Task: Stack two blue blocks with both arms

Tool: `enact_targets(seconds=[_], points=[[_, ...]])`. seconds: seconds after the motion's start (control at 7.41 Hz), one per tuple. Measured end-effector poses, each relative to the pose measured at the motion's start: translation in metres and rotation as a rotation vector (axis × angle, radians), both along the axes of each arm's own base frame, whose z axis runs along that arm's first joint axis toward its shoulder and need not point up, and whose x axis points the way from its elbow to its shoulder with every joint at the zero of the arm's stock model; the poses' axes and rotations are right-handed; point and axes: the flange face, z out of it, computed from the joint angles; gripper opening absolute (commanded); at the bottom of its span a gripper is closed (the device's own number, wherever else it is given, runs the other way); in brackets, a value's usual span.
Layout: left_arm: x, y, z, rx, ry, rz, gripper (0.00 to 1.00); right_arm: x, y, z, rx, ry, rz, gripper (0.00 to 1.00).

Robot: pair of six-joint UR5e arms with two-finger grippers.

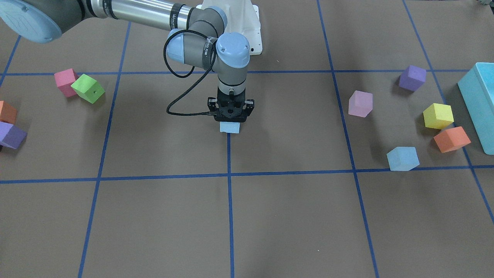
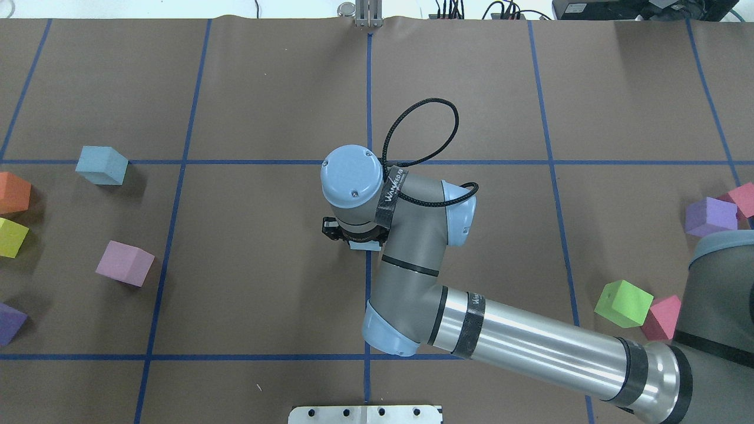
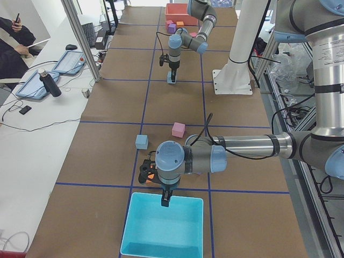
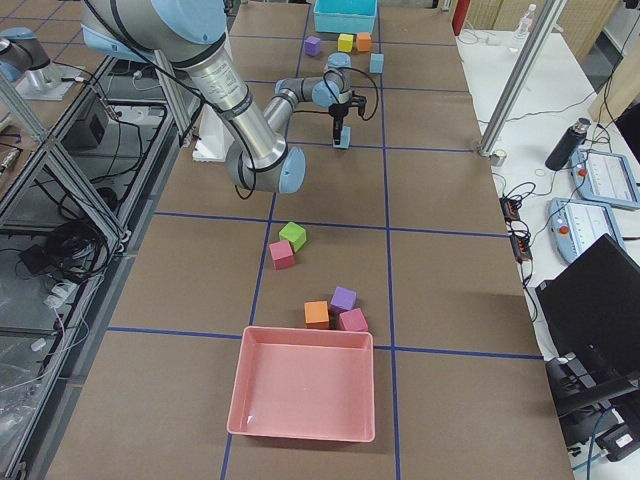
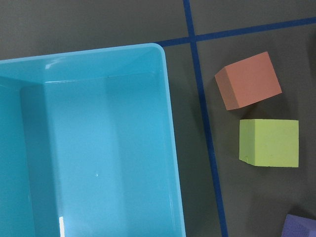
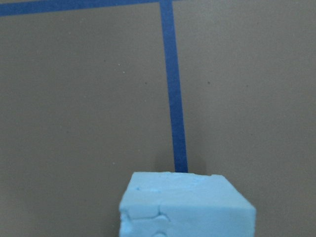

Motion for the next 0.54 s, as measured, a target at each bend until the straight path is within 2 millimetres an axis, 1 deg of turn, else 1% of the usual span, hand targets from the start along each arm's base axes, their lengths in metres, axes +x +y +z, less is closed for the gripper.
enact_targets(seconds=[0.13,0.4,0.54], points=[[0.0001,0.0000,0.0000,0.000,0.000,0.000,0.98,0.0004,-0.0005,0.0008,0.005,-0.001,-0.005,0.51],[0.0003,0.0000,0.0001,-0.001,0.000,0.001,0.98,0.0005,-0.0006,0.0014,0.009,-0.004,-0.006,0.98],[0.0004,-0.0001,0.0001,-0.001,0.000,0.001,0.98,0.0008,-0.0007,0.0007,0.010,-0.005,-0.005,0.99]])
